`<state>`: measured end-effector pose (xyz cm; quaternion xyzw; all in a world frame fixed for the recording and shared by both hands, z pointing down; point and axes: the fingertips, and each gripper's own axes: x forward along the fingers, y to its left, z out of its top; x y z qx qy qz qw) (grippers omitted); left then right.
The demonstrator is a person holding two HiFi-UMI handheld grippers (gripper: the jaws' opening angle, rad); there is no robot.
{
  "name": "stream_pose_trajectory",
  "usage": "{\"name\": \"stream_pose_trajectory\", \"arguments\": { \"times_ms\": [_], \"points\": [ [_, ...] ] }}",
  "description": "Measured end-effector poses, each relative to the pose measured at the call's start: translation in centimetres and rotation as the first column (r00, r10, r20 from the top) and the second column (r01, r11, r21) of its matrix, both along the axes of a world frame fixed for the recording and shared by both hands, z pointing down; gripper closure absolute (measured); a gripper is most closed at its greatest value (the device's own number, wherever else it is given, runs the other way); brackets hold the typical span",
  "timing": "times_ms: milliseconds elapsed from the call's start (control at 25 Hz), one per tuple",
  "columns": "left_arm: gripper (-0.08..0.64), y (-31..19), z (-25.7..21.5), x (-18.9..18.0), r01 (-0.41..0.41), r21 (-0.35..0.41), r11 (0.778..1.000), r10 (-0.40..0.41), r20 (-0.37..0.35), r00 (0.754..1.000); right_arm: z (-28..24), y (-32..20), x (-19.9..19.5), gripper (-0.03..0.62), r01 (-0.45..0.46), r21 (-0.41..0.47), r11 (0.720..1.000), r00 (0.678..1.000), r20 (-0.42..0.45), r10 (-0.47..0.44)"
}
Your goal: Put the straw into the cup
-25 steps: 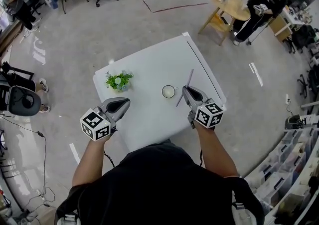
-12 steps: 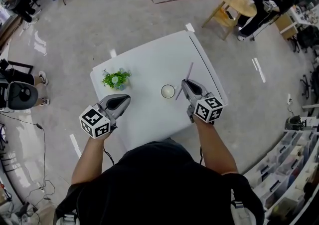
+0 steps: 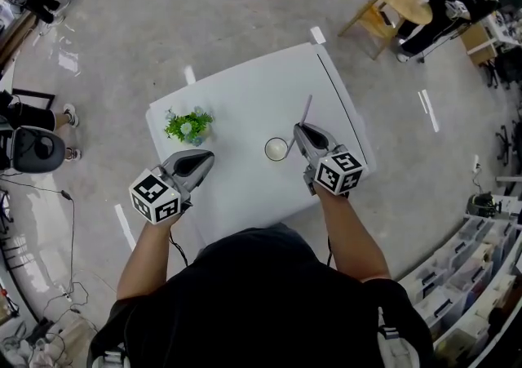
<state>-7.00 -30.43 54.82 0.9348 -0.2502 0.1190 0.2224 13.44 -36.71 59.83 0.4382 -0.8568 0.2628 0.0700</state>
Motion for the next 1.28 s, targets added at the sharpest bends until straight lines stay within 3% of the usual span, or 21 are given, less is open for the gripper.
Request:
{"name": "stream_pose_trajectory", "arguments": {
  "times_ms": [520,1280],
  "points": [
    [0.560,-1.1,2.4,0.8,0.028,-0.055,0.998,-0.028,0.003,1.000,3.8,-2.0,-1.8,0.543,0.069,-0.054,0.996,0.998,0.004,-0.069],
    [0.560,-0.4,5.0,1.9,0.044,-0.116,0.992,-0.044,0.005,0.999,9.4,-1.2,-2.3,0.543,0.110,-0.140,0.984,0.994,-0.003,-0.112]
  ]
}}
